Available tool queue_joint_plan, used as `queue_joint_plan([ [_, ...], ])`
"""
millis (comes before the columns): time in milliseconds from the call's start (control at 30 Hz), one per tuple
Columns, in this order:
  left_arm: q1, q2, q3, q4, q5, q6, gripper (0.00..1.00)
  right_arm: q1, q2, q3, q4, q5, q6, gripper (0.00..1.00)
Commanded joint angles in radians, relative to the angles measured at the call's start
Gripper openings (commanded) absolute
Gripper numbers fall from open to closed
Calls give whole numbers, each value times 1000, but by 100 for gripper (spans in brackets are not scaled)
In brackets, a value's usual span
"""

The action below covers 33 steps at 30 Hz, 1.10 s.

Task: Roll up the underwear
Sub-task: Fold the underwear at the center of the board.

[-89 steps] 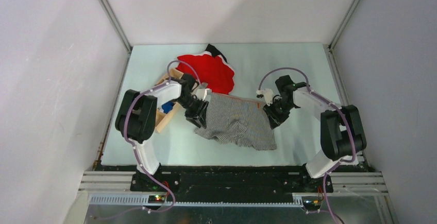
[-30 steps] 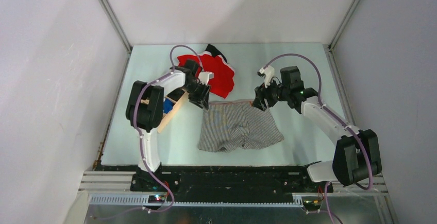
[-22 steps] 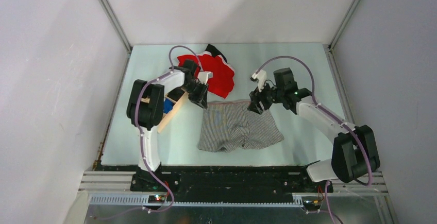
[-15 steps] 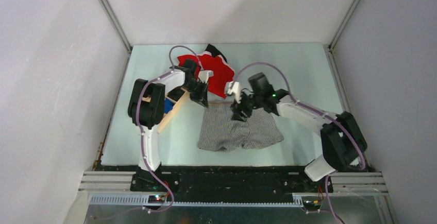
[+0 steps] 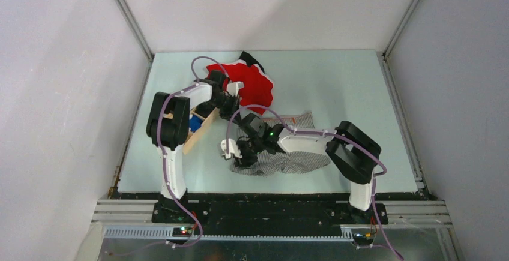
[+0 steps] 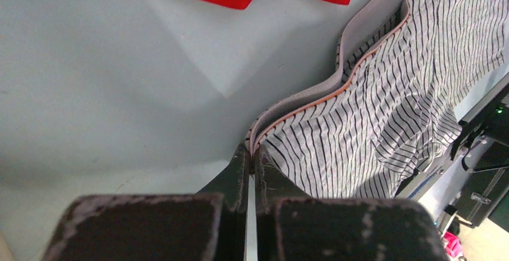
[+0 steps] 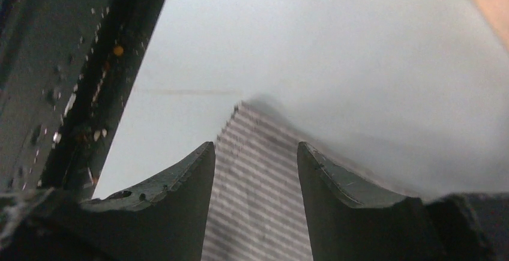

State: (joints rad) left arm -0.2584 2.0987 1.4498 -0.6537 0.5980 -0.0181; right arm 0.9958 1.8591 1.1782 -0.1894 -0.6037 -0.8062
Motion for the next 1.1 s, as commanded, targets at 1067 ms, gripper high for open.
queue_joint_plan([
  [1067, 50, -66, -28, 2, -9, -22, 0, 73, 230, 313, -234, -92, -199, 44],
])
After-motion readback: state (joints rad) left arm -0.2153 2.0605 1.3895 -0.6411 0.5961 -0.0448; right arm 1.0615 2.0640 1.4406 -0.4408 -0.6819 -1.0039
